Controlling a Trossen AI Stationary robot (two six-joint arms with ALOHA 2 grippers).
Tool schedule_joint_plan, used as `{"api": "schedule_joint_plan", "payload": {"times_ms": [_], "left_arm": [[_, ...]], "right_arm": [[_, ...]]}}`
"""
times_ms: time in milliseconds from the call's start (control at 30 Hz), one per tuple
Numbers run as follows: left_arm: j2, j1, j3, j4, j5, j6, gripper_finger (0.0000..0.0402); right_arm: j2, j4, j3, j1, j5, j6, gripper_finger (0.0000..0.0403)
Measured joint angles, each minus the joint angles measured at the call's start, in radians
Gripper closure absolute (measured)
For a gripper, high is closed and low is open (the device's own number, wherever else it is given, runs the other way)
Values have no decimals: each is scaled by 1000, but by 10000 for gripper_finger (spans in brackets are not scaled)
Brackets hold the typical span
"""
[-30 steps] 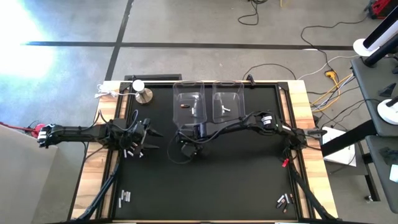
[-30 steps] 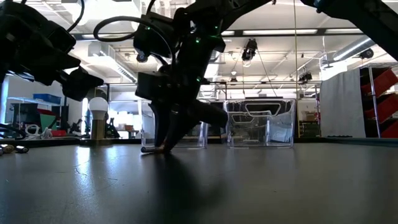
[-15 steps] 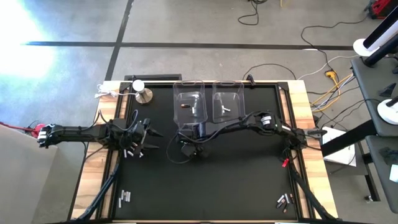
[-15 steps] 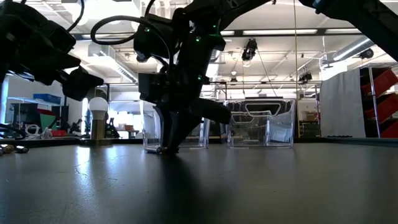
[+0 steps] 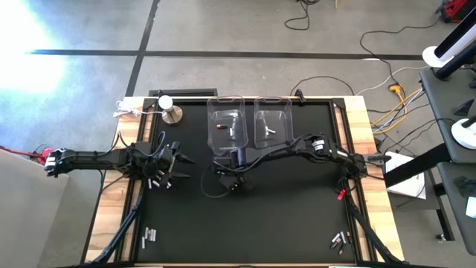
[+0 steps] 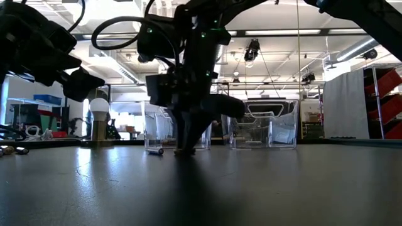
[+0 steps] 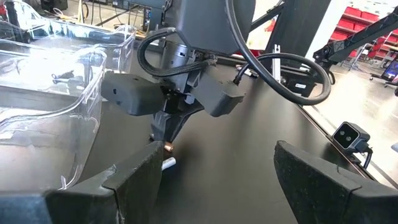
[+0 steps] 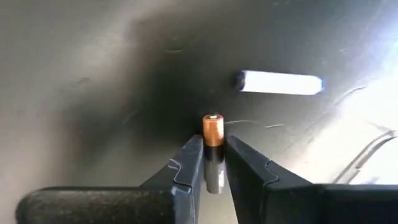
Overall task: Sort batteries
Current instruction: Put the black battery into the left transparent bin
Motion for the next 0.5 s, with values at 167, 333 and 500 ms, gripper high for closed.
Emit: {"api": "schedule_joint_plan", "payload": {"times_ms": [167, 333, 500], "left_arm": [[0, 0, 0, 0, 0, 0, 118], [0, 0, 0, 0, 0, 0, 118], [0, 0, 0, -1, 0, 0, 118]], "right_arm": [[0, -21, 0, 18, -17, 54, 343], [0, -32, 0, 40, -20, 135, 347], [0, -36, -1, 52, -25, 258, 349]]}}
